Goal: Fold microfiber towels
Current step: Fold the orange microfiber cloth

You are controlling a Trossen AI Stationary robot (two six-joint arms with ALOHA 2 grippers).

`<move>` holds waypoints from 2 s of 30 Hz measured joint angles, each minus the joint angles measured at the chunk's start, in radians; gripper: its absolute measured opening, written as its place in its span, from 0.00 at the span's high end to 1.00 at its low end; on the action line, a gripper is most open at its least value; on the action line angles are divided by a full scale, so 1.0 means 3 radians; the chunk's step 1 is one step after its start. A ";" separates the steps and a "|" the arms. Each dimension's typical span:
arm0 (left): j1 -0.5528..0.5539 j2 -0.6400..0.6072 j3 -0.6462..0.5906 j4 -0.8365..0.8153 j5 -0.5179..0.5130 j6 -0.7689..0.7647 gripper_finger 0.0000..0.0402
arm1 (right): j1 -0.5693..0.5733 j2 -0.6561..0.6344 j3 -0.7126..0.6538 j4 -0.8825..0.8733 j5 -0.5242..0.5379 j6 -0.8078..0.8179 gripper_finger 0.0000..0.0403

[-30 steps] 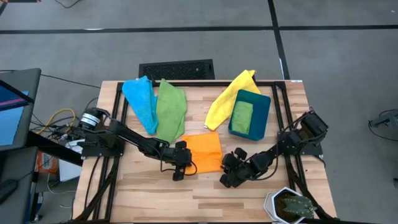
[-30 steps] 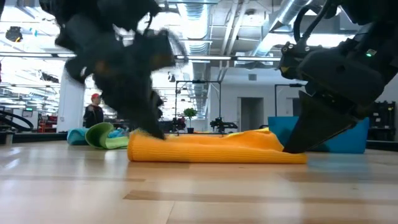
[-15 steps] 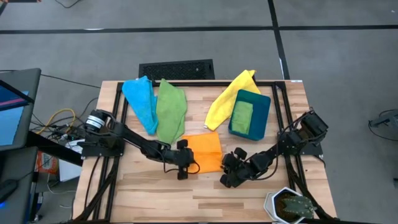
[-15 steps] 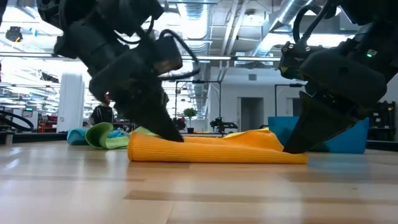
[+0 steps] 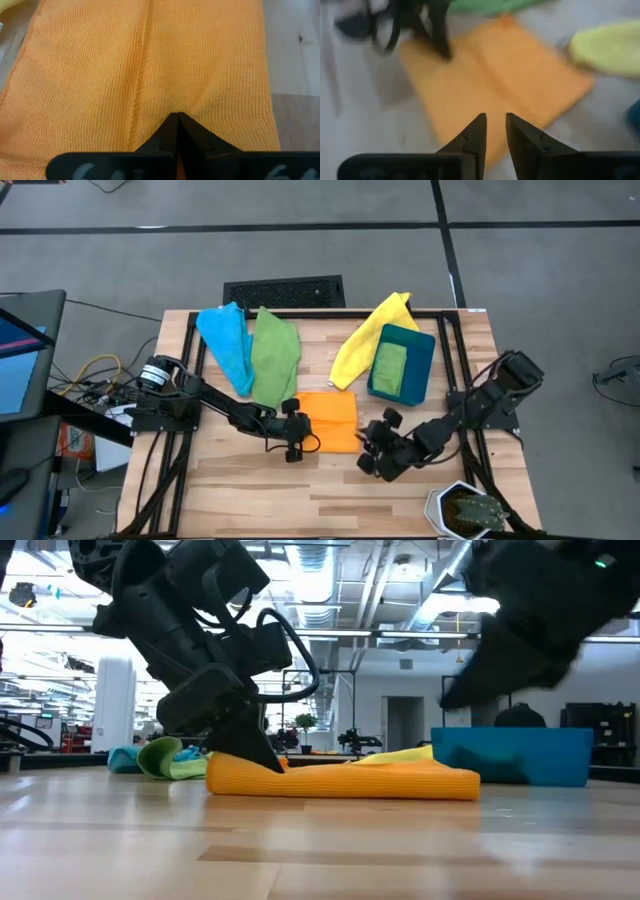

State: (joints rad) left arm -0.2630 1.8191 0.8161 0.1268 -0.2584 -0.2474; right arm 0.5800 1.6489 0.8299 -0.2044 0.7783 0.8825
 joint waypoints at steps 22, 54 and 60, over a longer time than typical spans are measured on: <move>-0.0039 -0.0662 -0.0006 -0.0234 -0.0110 -0.0074 1.00 | -0.0393 0.0692 0.0009 0.0213 -0.0479 0.0033 0.76; -0.0296 -0.0179 -0.0431 0.0367 -0.0318 -0.0647 1.00 | -0.0186 0.0459 -0.0001 0.1298 -0.0385 -0.1096 0.76; -0.0296 -0.0179 -0.0432 0.0372 -0.0292 -0.0640 1.00 | -0.0072 0.0944 -0.0003 0.1336 -0.0440 -0.0577 0.76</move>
State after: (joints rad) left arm -0.3519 1.7653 0.6865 0.2386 -0.3459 -0.4393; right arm 0.5583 1.9320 0.8291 0.1963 0.6462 0.7094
